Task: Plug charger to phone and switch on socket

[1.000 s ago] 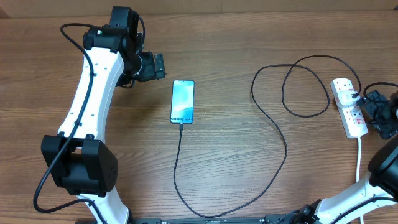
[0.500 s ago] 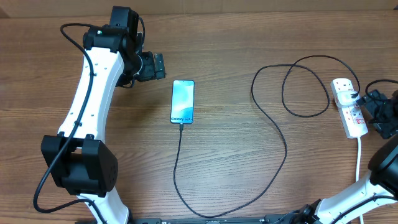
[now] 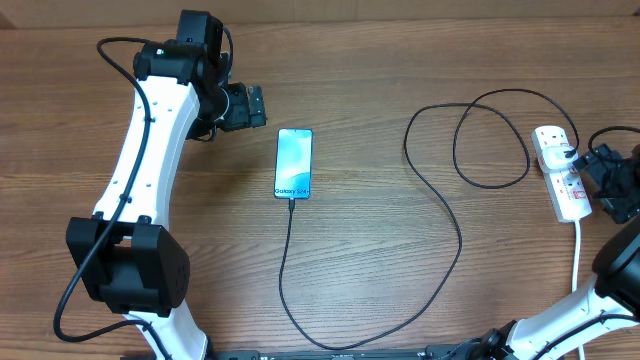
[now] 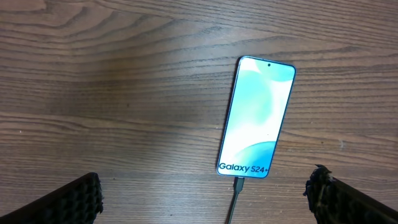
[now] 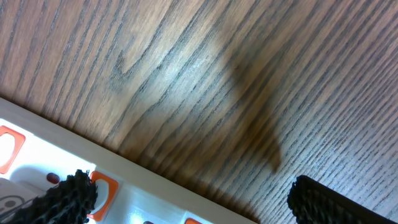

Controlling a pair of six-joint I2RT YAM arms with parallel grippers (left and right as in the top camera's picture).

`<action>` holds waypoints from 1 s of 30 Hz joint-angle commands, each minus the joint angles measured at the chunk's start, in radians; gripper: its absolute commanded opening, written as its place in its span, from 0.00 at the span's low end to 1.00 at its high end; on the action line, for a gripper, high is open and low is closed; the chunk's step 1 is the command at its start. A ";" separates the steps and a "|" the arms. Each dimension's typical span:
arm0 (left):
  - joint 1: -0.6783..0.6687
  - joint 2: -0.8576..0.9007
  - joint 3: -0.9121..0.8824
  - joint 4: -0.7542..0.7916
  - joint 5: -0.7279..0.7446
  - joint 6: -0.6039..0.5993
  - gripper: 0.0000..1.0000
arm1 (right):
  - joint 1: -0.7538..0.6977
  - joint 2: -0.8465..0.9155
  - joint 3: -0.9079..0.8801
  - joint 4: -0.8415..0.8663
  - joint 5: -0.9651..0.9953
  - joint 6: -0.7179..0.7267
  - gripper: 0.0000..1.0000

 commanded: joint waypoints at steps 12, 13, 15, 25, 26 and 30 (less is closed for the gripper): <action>0.004 -0.016 0.006 -0.002 -0.010 0.000 1.00 | 0.004 0.021 0.015 -0.023 -0.032 -0.013 1.00; 0.004 -0.016 0.007 -0.002 -0.010 0.000 1.00 | 0.004 0.021 0.022 -0.023 -0.029 -0.013 1.00; 0.004 -0.016 0.007 -0.002 -0.010 0.000 1.00 | 0.003 0.019 0.033 -0.027 -0.011 -0.013 1.00; 0.004 -0.016 0.007 -0.002 -0.010 0.000 1.00 | 0.003 -0.005 0.045 -0.018 0.005 -0.012 1.00; 0.004 -0.016 0.007 -0.002 -0.010 0.000 1.00 | 0.003 -0.006 0.045 -0.013 0.005 -0.012 1.00; 0.004 -0.016 0.007 -0.002 -0.010 0.000 1.00 | 0.003 -0.006 0.045 -0.007 0.023 -0.011 1.00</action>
